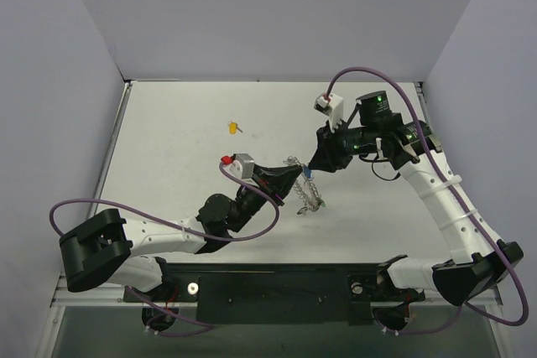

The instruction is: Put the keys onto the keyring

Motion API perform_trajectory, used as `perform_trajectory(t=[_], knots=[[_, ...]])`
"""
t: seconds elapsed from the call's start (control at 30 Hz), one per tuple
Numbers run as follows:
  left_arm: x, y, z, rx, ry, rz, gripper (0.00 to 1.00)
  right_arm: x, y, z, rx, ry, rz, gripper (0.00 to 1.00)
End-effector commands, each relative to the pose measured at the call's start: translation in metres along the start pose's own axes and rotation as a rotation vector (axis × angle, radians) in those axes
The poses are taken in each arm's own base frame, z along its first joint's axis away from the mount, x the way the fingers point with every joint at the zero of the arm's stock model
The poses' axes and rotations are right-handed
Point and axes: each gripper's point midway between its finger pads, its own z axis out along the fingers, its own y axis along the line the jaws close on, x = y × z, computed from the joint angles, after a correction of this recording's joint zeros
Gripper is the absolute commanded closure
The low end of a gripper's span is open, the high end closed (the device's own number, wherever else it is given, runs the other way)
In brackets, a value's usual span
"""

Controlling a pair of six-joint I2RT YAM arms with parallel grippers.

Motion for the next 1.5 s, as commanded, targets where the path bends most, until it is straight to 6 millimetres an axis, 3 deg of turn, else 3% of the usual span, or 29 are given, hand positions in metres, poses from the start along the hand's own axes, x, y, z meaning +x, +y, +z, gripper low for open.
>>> perform_trajectory(t=[0.0, 0.17, 0.5, 0.6, 0.83, 1.0, 1.27, 1.47], knots=[[-0.045, -0.033, 0.012, 0.091, -0.128, -0.051, 1.00, -0.016, 0.007, -0.004, -0.036, -0.044, -0.006, 0.78], [-0.043, -0.032, 0.011, 0.093, -0.121, -0.047, 1.00, -0.017, 0.022, -0.005, -0.125, -0.054, -0.020, 0.78], [-0.043, -0.033, 0.008, 0.105, -0.110, -0.041, 1.00, -0.012, 0.026, -0.012, -0.150, -0.048, -0.085, 0.78], [-0.043, -0.031, 0.006, 0.098, -0.107, -0.038, 1.00, -0.011, 0.024, -0.012, -0.137, -0.043, -0.079, 0.91], [-0.048, -0.029, 0.005, 0.088, -0.118, -0.035, 1.00, -0.009, 0.022, -0.013, -0.126, -0.041, -0.079, 1.00], [-0.053, -0.026, 0.002, 0.078, -0.156, -0.068, 1.00, -0.004, 0.025, -0.011, -0.148, -0.031, -0.091, 1.00], [-0.078, -0.030, 0.002, 0.092, -0.279, -0.148, 1.00, 0.006, 0.032, -0.002, -0.197, -0.015, -0.106, 1.00], [-0.078, -0.035, 0.005, 0.117, -0.289, -0.168, 1.00, 0.010, 0.037, 0.005, -0.231, -0.021, -0.092, 1.00]])
